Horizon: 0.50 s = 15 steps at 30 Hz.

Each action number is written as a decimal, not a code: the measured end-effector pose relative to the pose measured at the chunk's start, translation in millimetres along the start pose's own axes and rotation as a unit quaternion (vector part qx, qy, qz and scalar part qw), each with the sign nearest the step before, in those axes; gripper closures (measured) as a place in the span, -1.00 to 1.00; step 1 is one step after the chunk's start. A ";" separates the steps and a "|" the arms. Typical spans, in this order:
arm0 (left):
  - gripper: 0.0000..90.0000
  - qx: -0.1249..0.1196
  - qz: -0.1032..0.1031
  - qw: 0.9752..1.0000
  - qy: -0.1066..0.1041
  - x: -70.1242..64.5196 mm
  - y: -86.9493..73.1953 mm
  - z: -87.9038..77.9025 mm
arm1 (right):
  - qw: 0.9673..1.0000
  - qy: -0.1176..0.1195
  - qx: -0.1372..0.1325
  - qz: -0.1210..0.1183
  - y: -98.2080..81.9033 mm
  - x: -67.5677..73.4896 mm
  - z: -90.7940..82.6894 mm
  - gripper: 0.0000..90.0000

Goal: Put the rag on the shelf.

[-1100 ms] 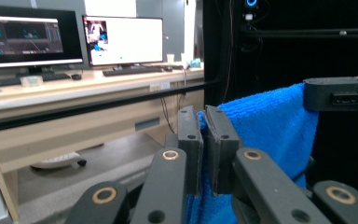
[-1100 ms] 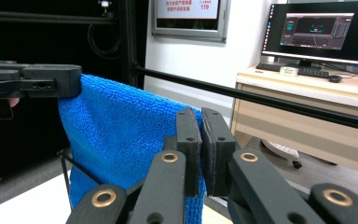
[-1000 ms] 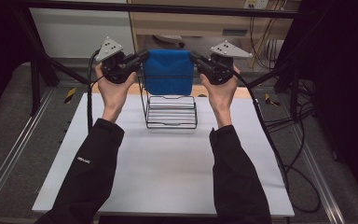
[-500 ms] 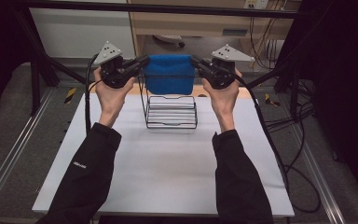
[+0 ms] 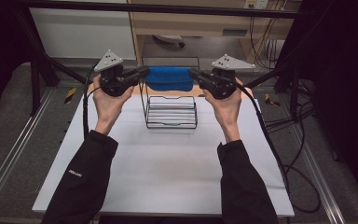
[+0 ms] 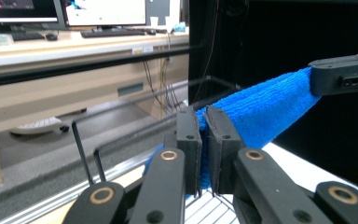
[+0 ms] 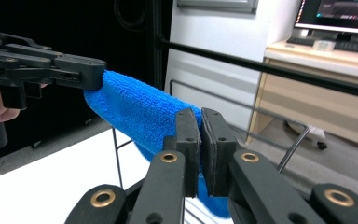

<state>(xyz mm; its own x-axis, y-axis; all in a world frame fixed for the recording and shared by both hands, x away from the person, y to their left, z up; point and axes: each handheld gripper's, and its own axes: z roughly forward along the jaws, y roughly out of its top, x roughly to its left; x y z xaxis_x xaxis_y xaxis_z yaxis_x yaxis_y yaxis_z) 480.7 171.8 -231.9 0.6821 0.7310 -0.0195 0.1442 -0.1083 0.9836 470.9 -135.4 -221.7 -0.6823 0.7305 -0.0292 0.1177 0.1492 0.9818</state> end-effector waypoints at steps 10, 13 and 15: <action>0.82 0.027 0.002 1.000 -0.005 -2.4 -17.1 -0.8 | 0.999 0.015 0.029 0.007 -21.2 2.2 -0.3 0.91; 0.80 0.039 0.000 0.999 -0.007 -1.8 -18.7 -2.1 | 0.999 0.016 0.036 0.006 -25.2 2.2 1.5 0.91; 0.74 0.042 -0.004 0.999 -0.008 -1.2 -17.4 -4.7 | 0.999 0.017 0.040 0.005 -27.1 1.9 2.5 0.91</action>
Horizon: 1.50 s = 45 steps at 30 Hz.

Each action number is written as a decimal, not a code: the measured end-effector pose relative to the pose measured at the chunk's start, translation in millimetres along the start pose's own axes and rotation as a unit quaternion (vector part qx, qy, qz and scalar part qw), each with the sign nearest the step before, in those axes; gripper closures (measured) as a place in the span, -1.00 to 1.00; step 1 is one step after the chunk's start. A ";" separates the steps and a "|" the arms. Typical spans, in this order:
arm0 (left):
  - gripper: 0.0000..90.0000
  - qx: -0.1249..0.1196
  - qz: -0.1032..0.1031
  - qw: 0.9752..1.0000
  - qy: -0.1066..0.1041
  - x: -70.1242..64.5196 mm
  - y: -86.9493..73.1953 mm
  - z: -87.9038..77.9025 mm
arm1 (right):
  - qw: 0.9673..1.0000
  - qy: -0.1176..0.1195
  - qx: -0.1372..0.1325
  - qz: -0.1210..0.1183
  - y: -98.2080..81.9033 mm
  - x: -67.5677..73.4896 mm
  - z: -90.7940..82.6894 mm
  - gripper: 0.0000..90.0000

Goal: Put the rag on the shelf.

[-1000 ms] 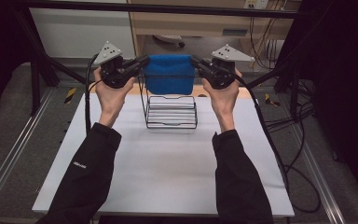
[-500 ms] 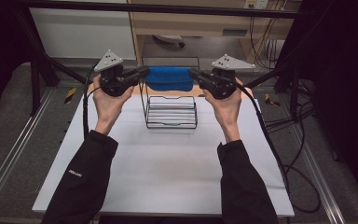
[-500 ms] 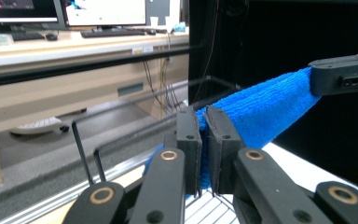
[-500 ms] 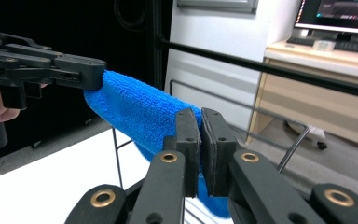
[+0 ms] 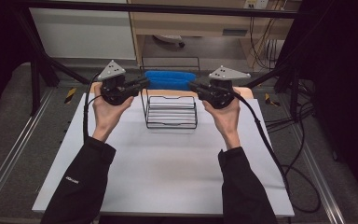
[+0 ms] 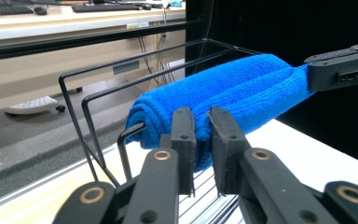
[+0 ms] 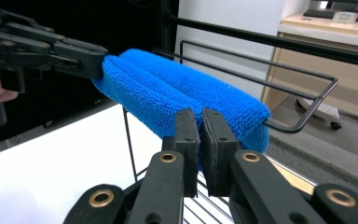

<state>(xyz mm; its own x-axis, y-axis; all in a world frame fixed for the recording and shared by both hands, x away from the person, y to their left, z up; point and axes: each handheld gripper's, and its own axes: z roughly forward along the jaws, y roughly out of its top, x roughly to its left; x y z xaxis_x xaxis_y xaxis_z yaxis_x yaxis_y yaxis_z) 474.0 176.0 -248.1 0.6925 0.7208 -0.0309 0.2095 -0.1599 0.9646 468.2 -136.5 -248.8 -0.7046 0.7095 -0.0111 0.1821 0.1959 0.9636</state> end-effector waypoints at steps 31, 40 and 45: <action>0.99 0.102 0.006 0.995 -0.012 -1.8 -8.1 16.4 | 0.999 0.030 0.008 0.009 -7.5 0.4 2.8 0.63; 0.99 0.091 0.004 0.996 -0.007 2.6 -18.2 24.8 | 0.998 0.002 0.056 0.011 -28.3 -5.8 19.0 1.00; 0.99 0.086 0.007 0.996 -0.008 2.7 -19.0 27.6 | 0.999 -0.014 0.051 0.012 -33.5 -9.2 24.8 0.92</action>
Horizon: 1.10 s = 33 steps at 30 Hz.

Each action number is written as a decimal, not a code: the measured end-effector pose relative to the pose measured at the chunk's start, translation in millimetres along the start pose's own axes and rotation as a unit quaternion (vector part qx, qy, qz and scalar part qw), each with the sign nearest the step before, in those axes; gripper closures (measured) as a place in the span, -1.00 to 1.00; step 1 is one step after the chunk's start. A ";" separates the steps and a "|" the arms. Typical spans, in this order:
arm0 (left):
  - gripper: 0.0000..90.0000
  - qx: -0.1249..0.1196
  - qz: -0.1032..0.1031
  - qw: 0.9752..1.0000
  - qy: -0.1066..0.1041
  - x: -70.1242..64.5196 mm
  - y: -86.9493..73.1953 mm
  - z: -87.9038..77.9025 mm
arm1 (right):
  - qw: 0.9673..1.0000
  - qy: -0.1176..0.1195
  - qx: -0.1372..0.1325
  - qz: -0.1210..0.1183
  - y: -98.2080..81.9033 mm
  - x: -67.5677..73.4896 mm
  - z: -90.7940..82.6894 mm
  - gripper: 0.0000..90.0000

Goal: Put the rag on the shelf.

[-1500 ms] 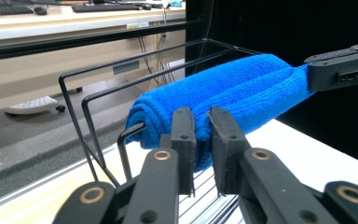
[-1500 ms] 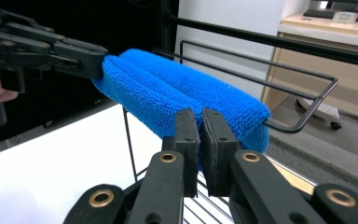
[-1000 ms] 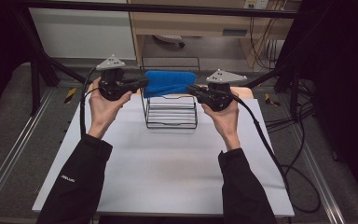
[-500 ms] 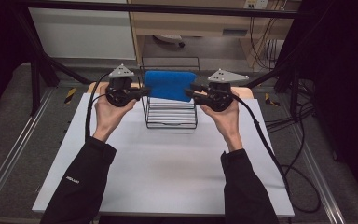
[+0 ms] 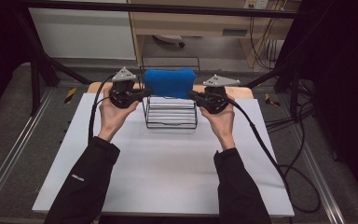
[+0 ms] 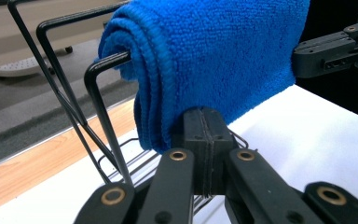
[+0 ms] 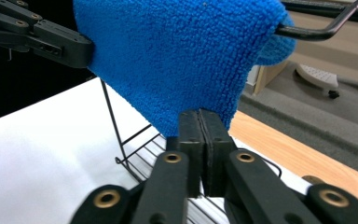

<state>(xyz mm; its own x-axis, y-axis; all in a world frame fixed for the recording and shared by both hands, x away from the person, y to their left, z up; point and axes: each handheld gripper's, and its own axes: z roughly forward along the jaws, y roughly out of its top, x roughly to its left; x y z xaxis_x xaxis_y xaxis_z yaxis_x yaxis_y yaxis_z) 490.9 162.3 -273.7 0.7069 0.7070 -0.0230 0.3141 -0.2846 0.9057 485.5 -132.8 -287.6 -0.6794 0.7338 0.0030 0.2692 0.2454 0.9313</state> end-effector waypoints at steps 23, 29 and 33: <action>-0.28 0.048 -0.022 0.999 -0.002 8.0 -69.0 -41.9 | 0.999 0.007 0.018 0.041 -26.7 -3.0 -61.0 -0.66; -0.51 0.067 -0.024 0.997 -0.002 7.4 -98.2 -46.9 | 0.998 0.009 0.029 0.057 -48.6 -10.2 -70.2 -0.82; -0.59 0.068 -0.023 0.997 0.003 5.8 -113.8 -50.0 | 0.997 0.006 0.034 0.070 -65.4 -14.5 -75.5 -0.89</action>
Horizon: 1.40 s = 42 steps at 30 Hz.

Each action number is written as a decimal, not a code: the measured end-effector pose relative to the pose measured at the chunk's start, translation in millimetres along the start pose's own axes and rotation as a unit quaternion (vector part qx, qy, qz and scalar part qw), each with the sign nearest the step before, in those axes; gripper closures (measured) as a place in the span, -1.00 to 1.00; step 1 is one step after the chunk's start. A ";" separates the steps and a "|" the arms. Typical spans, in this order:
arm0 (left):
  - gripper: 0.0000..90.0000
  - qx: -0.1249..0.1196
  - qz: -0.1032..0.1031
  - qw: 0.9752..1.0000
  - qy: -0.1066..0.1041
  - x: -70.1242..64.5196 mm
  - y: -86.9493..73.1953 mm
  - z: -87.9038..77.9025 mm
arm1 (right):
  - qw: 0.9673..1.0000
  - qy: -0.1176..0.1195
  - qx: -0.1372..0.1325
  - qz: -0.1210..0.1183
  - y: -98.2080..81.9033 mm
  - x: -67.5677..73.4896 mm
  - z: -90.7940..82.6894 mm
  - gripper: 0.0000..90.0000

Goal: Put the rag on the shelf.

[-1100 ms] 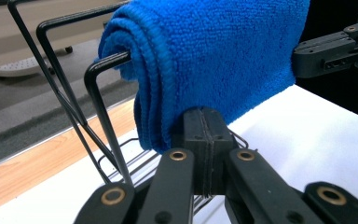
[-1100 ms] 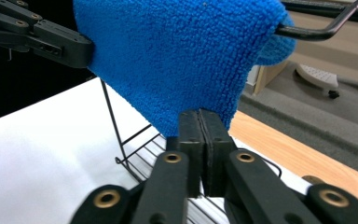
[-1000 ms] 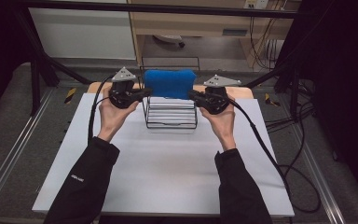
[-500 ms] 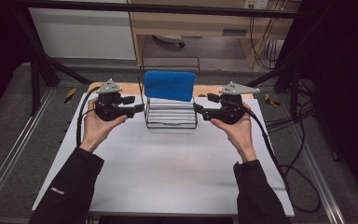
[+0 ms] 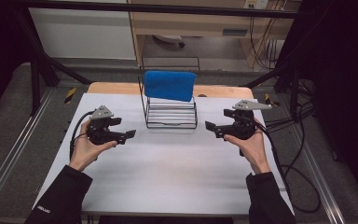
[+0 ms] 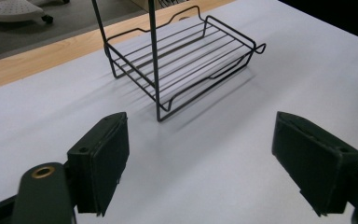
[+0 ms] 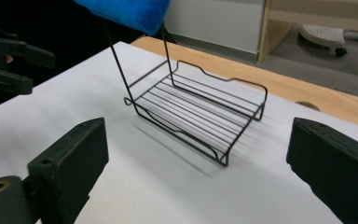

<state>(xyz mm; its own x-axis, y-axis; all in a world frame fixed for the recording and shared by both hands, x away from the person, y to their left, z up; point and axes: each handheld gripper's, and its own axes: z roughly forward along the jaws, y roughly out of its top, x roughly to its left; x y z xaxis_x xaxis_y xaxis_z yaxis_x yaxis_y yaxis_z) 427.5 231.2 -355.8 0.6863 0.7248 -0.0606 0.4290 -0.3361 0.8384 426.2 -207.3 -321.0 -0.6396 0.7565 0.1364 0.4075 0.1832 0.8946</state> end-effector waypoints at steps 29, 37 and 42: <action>-0.78 0.013 -0.018 1.000 0.005 4.9 -96.1 -13.0 | 0.998 0.010 0.063 0.026 -133.3 -28.6 -25.7 -0.99; -0.78 0.017 -0.011 1.000 0.009 1.3 -106.2 -15.7 | 0.997 0.002 0.069 0.031 -150.8 -32.8 -35.3 -0.99; -0.78 0.018 -0.010 1.000 0.014 1.0 -109.7 -16.2 | 0.997 0.002 0.067 0.028 -152.0 -32.2 -38.3 -0.99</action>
<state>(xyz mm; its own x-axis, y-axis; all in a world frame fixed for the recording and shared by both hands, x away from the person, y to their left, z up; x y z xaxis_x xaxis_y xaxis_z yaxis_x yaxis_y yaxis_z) 371.7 278.6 -439.0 0.6611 0.7477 -0.0625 0.4643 -0.3423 0.8168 359.9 -283.6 -445.1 -0.6161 0.7654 0.1859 0.5255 0.2236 0.8209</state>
